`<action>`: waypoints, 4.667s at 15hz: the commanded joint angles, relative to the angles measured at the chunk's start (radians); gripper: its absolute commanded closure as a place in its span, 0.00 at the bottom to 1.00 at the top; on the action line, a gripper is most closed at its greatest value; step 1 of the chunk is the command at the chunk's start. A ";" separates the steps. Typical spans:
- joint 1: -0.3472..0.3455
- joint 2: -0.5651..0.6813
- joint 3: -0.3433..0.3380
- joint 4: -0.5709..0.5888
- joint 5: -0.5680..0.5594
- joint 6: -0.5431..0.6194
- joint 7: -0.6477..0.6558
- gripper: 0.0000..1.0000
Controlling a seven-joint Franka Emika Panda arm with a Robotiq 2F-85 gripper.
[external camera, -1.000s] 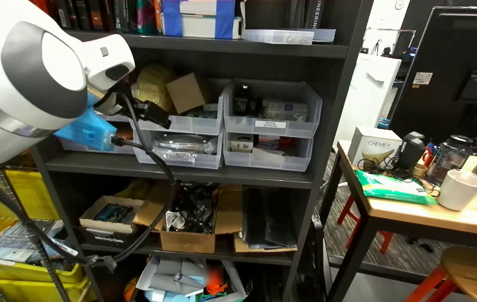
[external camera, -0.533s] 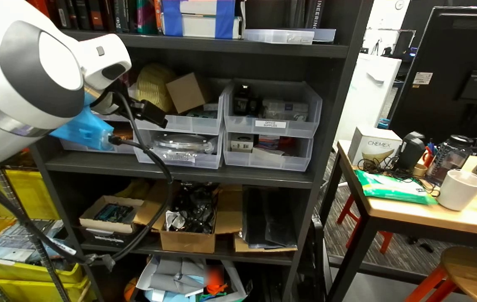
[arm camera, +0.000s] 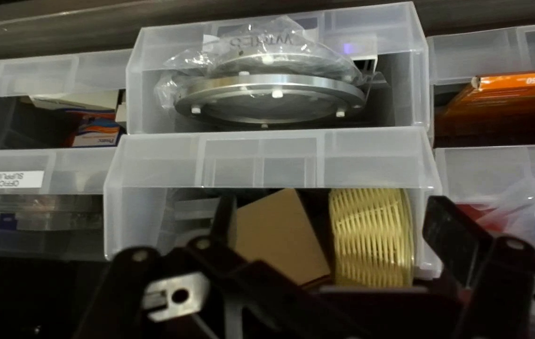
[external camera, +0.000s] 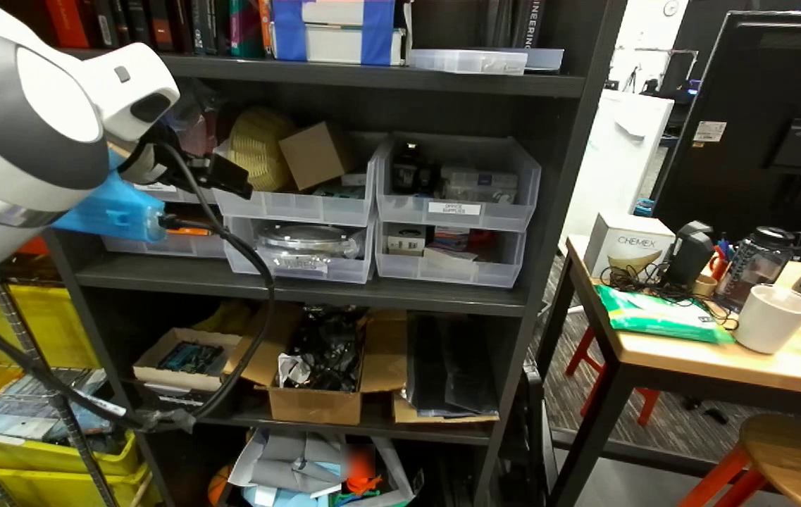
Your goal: Put the white item on the stool
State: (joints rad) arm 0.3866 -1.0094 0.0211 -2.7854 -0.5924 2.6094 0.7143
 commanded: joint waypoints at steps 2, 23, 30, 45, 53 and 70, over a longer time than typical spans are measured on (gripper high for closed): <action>-0.009 0.006 0.051 0.002 -0.037 0.063 0.005 0.00; -0.381 -0.204 0.078 0.009 0.623 0.190 -0.365 0.00; -0.353 -0.171 0.035 0.010 0.763 0.212 -0.396 0.00; -0.327 -0.115 0.070 0.039 0.979 0.332 -0.217 0.00; -0.334 0.007 0.086 0.062 1.167 0.575 0.009 0.00; -0.759 0.217 0.311 0.226 1.376 0.743 0.343 0.00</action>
State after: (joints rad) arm -0.3341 -0.7988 0.3128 -2.5852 0.7638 3.4311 1.0483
